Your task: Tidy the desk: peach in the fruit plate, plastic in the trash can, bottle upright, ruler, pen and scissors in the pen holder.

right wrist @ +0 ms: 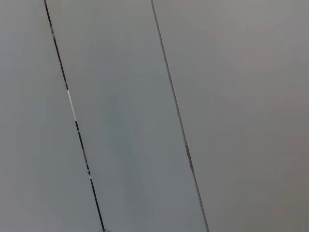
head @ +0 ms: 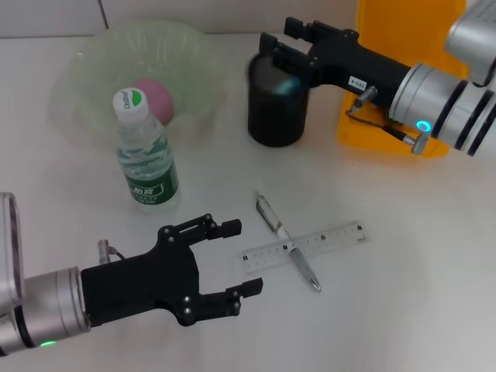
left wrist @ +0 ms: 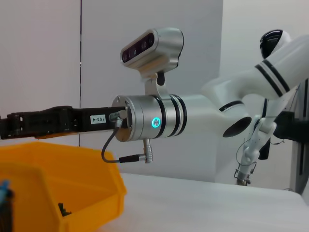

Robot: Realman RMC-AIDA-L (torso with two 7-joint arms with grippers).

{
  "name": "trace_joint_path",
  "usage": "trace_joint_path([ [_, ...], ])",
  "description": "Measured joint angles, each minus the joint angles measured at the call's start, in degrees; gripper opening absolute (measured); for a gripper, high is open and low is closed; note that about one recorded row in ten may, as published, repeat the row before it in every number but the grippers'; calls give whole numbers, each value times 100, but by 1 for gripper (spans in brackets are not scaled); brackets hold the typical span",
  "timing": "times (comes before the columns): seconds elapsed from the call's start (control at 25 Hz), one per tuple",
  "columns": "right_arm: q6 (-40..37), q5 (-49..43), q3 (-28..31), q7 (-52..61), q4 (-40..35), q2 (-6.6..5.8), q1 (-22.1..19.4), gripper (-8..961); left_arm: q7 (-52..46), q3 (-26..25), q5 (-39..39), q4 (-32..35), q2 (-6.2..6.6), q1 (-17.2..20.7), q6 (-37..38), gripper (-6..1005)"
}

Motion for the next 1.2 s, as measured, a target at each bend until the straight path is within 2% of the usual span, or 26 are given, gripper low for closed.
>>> trace_joint_path([
  [0.08,-26,-57,-3,168,-194,-9,-117,572,-1,-19,-1,2,11,21,77,794],
  [0.12,-111,-300,41,656,-740,-40,-448,582,-7,-38,-1,11,20,51,133,794],
  [0.16,-111,-300,41,656,-740,-40,-448,592,-7,-38,-1,11,20,51,133,794],
  [0.24,-206,-782,179,1359,-1440,-88,-800,612,-28,-51,-1,33,32,98,165,794],
  [0.28,-293,-1434,419,2137,-2166,-119,-1079,622,-60,-59,-1,50,42,161,171,794],
  [0.32,-293,-1434,419,2137,-2166,-119,-1079,631,-60,-59,-1,50,42,161,171,794],
  [0.36,-399,-1972,607,2714,-2590,-133,-1183,641,-60,-59,-1,50,42,161,171,794],
  [0.4,-734,-3240,1064,4001,-3399,-154,-1263,651,-71,-58,46,58,86,293,168,794],
  [0.44,-734,-3240,1064,4001,-3399,-154,-1263,661,-70,-55,48,59,97,316,167,794],
  [0.48,-1331,-4848,1570,5424,-4159,-206,-1095,671,-68,-55,53,59,118,355,165,794],
  [0.52,-1331,-4848,1570,5424,-4159,-206,-1095,689,-68,-55,53,59,118,355,165,794],
  [0.56,-1739,-5606,1768,5986,-4443,-261,-899,708,-55,-54,54,62,141,413,167,794],
  [0.6,-2630,-6792,2059,6752,-4745,-385,-431,726,-29,-58,55,80,207,531,175,794],
  [0.64,-2630,-6792,2059,6752,-4745,-385,-431,744,-29,-58,55,80,207,531,175,794],
  [0.76,-3707,-7771,2127,7018,-4892,-498,170,799,-89,-27,74,85,299,606,178,794],
  [0.8,-4047,-8264,2007,6722,-4983,-488,465,798,-157,-34,135,86,346,631,181,794],
  [0.84,-4047,-8264,2007,6722,-4983,-488,465,797,-157,-34,135,86,346,631,181,794],
  [0.96,-4214,-8716,1575,6155,-5136,-323,749,795,-330,-71,226,88,412,643,185,794],
  [1.0,-4229,-8916,1092,5931,-5218,-192,873,795,-373,-72,233,88,447,656,186,794],
  [1.04,-4229,-8916,1092,5931,-5218,-192,873,794,-373,-72,233,88,447,656,186,794],
  [1.08,-4224,-9013,840,5863,-5243,-129,928,794,-376,-72,251,88,454,668,186,794],
  [1.16,-4122,-9255,307,5776,-5237,-29,1049,794,-377,-81,300,97,461,684,182,794],
  [1.2,-3917,-9360,-210,5677,-5193,14,1099,793,-377,-100,333,110,467,694,170,794],
])
